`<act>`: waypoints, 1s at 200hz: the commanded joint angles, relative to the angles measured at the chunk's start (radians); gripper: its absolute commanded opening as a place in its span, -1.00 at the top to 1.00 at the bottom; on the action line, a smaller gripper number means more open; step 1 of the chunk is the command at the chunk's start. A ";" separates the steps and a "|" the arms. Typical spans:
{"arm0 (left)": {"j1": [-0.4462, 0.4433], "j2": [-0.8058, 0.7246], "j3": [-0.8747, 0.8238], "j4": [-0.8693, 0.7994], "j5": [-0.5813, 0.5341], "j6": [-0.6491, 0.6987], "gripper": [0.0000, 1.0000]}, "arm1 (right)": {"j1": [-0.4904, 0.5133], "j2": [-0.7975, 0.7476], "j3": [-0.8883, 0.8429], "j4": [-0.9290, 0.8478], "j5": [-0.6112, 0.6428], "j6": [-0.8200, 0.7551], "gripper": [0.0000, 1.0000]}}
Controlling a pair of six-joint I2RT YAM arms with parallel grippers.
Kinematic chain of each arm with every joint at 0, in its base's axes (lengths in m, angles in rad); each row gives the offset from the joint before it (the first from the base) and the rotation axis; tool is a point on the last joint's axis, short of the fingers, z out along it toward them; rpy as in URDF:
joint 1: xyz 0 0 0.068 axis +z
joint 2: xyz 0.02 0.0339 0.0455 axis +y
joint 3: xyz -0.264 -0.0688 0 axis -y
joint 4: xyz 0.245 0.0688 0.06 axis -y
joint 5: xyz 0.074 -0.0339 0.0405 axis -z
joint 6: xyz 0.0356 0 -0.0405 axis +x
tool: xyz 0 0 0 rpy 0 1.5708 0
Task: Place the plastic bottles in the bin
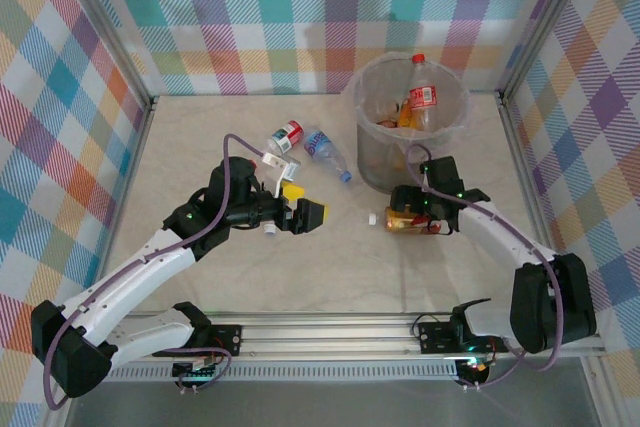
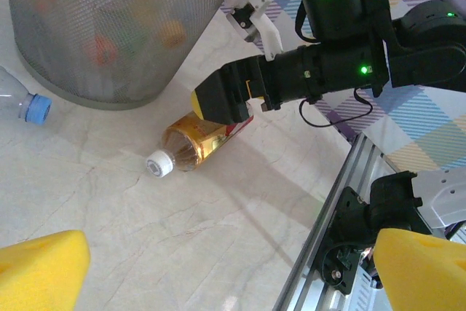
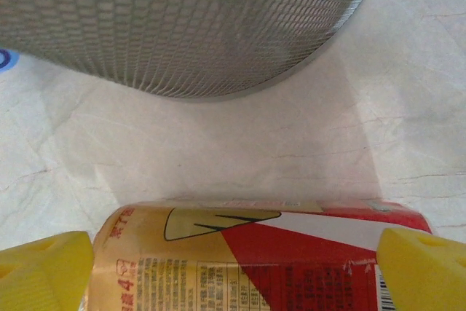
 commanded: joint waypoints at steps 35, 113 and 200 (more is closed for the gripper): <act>-0.016 -0.020 -0.011 0.003 0.004 0.004 -1.00 | -0.016 -0.016 0.027 -0.061 0.158 0.062 -0.99; -0.016 -0.029 -0.014 -0.004 0.006 0.001 -1.00 | -0.087 0.089 0.041 0.101 -0.063 -0.074 -0.99; -0.016 -0.030 -0.012 -0.004 0.007 0.000 -1.00 | -0.068 0.039 -0.024 0.043 -0.228 -0.033 -0.99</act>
